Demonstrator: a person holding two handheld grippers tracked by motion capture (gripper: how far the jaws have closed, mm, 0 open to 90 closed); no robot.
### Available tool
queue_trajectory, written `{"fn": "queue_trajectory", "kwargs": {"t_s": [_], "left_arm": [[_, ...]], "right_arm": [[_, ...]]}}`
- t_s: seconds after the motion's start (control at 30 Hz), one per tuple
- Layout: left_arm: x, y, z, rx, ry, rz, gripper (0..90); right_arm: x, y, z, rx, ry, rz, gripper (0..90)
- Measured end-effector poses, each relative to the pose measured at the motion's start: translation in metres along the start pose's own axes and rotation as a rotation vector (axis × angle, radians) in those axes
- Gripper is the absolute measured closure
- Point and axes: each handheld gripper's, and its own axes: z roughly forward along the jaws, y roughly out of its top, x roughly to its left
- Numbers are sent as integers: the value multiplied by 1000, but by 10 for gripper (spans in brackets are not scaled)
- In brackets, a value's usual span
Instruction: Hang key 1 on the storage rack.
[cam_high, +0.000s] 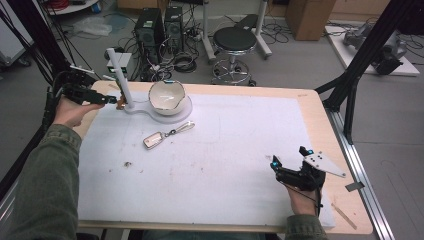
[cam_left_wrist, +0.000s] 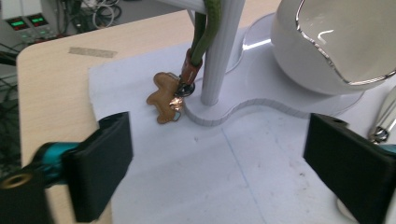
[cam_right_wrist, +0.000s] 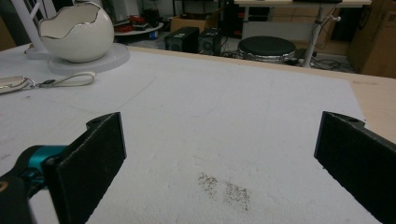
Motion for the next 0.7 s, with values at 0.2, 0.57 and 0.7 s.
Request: {"fn": "queue_trajectory", "kwargs": {"t_s": [0.2,0.57,0.7], "left_arm": [[-7,-1,-7,-17,-3,2,48],[-15,-8,-20,-53,-14,11,16],[-23,-10,-25,-73,-23,14,16]], "right_arm": [[0,0,0,-8,-7,-5,9],[0,1,-1,-14,-3,7,9],[0,1,-1,-17,-1,7,9]]}}
